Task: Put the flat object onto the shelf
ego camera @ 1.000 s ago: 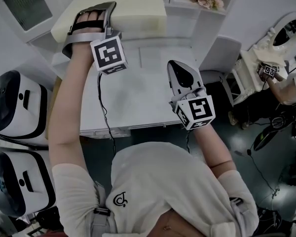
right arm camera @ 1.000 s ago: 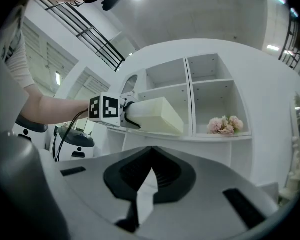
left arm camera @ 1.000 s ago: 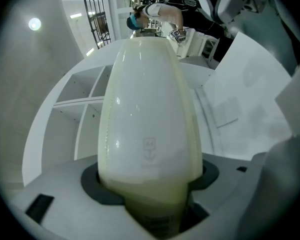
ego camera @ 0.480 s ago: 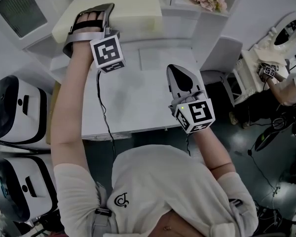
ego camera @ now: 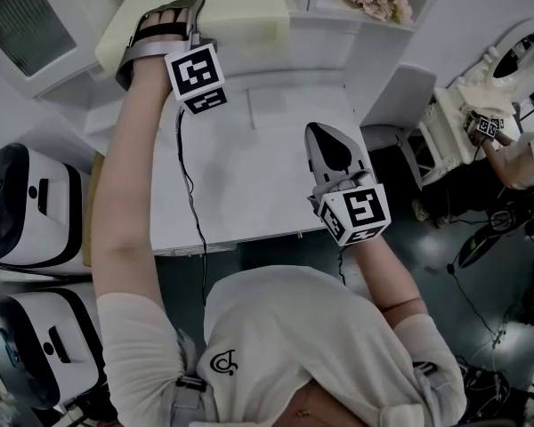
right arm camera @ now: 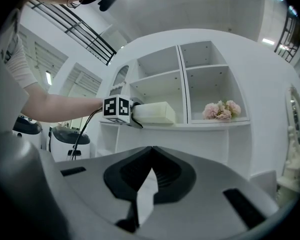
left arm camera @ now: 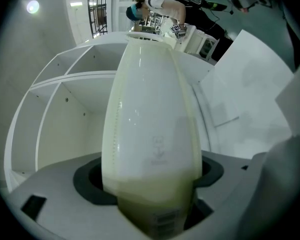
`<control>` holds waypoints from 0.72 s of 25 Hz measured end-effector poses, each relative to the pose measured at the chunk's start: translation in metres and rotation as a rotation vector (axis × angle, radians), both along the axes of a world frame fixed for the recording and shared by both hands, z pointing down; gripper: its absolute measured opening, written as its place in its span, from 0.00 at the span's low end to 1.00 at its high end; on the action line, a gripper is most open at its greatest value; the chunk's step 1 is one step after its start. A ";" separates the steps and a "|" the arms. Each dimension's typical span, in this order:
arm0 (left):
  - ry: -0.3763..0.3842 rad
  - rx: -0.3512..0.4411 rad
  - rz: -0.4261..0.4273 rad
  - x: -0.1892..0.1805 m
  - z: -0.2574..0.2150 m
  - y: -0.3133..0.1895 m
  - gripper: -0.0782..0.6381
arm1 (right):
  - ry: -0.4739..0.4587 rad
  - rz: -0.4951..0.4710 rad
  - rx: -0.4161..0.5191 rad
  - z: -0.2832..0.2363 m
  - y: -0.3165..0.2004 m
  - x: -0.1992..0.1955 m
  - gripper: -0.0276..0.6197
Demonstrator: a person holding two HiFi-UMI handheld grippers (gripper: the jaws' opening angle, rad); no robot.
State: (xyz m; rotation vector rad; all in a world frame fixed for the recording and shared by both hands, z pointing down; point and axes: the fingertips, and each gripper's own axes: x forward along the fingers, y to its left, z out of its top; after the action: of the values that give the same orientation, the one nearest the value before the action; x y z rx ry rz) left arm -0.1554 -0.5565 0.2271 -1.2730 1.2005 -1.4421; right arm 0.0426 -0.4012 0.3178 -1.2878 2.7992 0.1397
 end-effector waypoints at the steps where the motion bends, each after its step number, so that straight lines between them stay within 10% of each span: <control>1: 0.000 -0.009 -0.001 -0.001 0.000 -0.003 0.70 | 0.001 0.004 -0.005 0.001 -0.002 0.001 0.05; 18: -0.040 -0.044 -0.063 -0.024 0.013 -0.059 0.81 | 0.028 0.051 -0.034 0.010 -0.028 0.006 0.05</control>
State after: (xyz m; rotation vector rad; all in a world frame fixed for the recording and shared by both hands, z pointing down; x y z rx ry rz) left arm -0.1790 -0.6159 0.2401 -1.2401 1.1979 -1.5402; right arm 0.0489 -0.4290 0.3279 -1.3760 2.8053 0.1140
